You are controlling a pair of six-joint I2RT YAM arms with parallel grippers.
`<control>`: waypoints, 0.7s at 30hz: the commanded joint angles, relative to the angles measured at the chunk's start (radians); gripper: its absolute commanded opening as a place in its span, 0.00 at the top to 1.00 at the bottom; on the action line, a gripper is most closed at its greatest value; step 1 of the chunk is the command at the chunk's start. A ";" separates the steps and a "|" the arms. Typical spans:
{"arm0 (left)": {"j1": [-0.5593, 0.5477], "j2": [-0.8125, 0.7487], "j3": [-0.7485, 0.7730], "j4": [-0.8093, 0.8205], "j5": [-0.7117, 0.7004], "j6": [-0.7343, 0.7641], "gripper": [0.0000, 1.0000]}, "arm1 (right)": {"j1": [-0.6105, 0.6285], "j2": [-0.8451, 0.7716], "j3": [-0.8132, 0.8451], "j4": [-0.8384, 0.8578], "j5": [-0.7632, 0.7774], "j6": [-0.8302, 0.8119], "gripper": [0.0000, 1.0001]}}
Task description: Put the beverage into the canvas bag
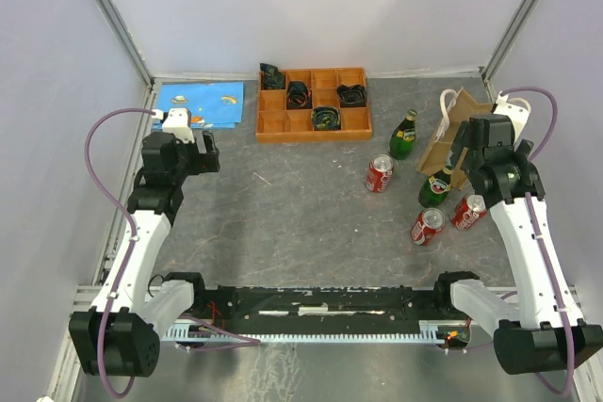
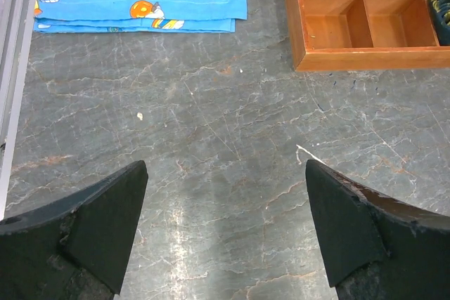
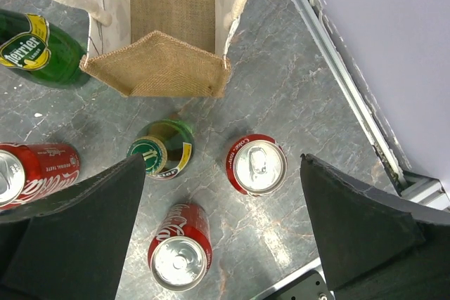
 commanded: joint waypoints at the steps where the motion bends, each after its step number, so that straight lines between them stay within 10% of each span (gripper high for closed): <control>1: -0.004 -0.022 0.010 0.066 -0.018 -0.016 0.01 | -0.007 -0.021 0.006 0.054 -0.002 -0.015 0.01; 8: -0.006 0.040 0.116 0.053 0.029 0.010 0.01 | -0.013 0.055 0.168 -0.002 -0.075 -0.061 0.01; 21: -0.005 0.019 0.097 0.049 0.088 -0.042 0.01 | -0.187 0.769 1.060 -0.445 -0.196 -0.074 0.18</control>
